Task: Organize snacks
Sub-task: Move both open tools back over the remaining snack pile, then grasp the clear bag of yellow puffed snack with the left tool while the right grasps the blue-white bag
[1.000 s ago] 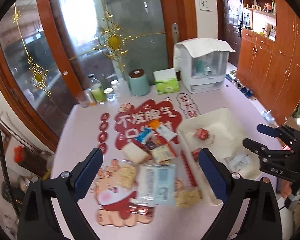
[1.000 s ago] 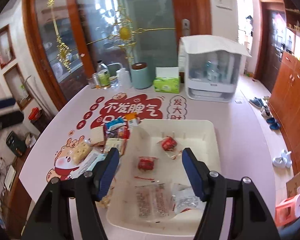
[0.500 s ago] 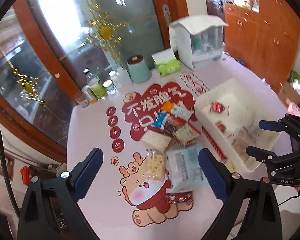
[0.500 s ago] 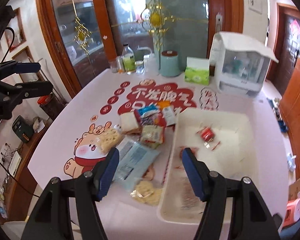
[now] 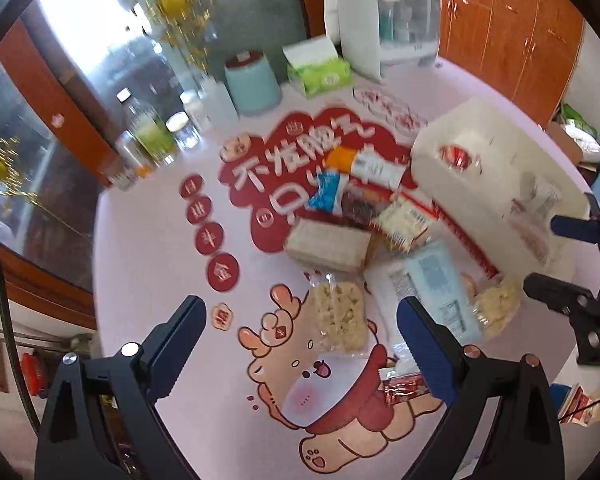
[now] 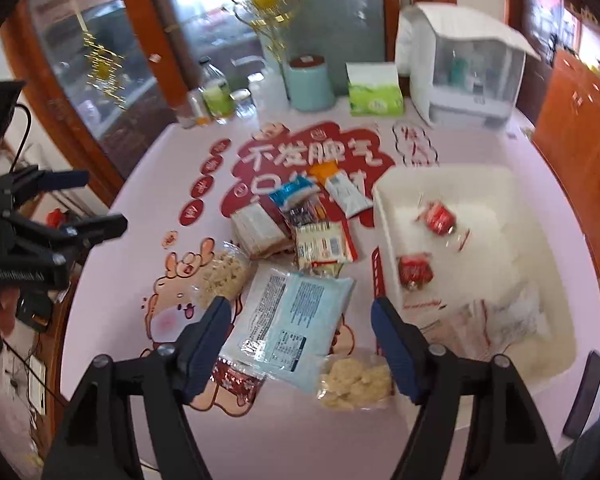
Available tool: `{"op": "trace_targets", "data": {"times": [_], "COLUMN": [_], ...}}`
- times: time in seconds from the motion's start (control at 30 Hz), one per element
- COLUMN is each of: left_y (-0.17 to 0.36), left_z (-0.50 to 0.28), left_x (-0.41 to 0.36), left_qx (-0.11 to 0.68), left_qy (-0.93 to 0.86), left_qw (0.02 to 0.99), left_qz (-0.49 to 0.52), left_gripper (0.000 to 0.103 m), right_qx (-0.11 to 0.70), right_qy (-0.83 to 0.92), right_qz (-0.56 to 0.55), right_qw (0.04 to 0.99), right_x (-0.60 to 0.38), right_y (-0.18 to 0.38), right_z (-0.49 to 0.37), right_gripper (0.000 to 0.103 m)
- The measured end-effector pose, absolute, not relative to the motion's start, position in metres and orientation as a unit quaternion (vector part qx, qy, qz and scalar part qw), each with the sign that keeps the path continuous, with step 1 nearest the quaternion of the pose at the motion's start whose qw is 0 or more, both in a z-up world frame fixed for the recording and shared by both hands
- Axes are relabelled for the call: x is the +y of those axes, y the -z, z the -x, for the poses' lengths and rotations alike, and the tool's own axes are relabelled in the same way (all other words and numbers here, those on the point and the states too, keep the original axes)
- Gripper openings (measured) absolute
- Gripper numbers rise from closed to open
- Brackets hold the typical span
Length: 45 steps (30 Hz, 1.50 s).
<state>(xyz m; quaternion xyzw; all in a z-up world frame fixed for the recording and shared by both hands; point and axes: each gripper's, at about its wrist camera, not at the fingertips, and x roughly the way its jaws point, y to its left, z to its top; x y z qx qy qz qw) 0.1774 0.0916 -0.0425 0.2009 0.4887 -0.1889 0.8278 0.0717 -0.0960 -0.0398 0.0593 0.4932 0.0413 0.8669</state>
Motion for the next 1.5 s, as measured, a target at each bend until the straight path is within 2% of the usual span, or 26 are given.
{"op": "trace_targets", "data": {"times": [0.1,0.17,0.37,0.57,0.7,0.9,0.97,1.0,1.03,1.07,1.17,1.27,1.5], "left_y": [0.084,0.111,0.178,0.216,0.227,0.238,0.239,0.239,0.238,0.236,0.236,0.233,0.201], "left_z": [-0.196,-0.206,-0.224,-0.231,-0.236,-0.238,-0.238,-0.238,-0.236,-0.234,-0.230,-0.224,-0.198], "left_x": [0.096,0.096,0.088,0.081,0.079,0.082,0.085,0.089,0.090,0.090,0.096,0.101,0.137], "left_qx": [0.522,0.542,0.588,0.613,0.618,0.624,0.630,0.629,0.626,0.622,0.621,0.618,0.600], "left_qy": [0.190,0.192,0.193,0.180,0.180,0.166,0.172,0.170,0.170,0.172,0.169,0.160,0.146], "left_qw": [0.811,0.800,0.771,0.755,0.753,0.754,0.750,0.752,0.754,0.757,0.759,0.764,0.784], "left_qz": [-0.183,-0.169,-0.152,-0.149,-0.137,-0.123,-0.103,-0.101,-0.100,-0.101,-0.093,-0.093,-0.064], "left_gripper": [0.096,0.096,0.096,0.095,0.095,0.094,0.084,0.077,0.063,0.058,0.057,0.057,0.056], "right_qx": [0.508,0.528,0.588,0.621,0.633,0.632,0.637,0.639,0.641,0.643,0.650,0.647,0.635], "right_qy": [-0.030,-0.021,0.003,0.033,0.034,0.045,0.048,0.048,0.048,0.047,0.044,0.046,0.022], "right_qz": [-0.054,-0.045,-0.082,-0.114,-0.126,-0.069,-0.063,-0.061,-0.059,-0.056,-0.049,-0.046,-0.061], "right_qw": [0.859,0.848,0.804,0.775,0.763,0.771,0.767,0.765,0.764,0.762,0.757,0.760,0.770], "right_x": [-0.080,-0.070,-0.064,-0.070,-0.065,-0.045,-0.042,-0.041,-0.040,-0.039,-0.034,-0.029,-0.025], "right_y": [0.063,0.086,0.158,0.206,0.221,0.226,0.227,0.227,0.228,0.228,0.229,0.226,0.213], "right_z": [-0.085,-0.095,-0.119,-0.131,-0.134,-0.138,-0.138,-0.138,-0.138,-0.137,-0.137,-0.143,-0.129], "right_gripper": [0.098,0.102,0.103,0.103,0.103,0.103,0.103,0.103,0.103,0.103,0.102,0.093,0.084]}}
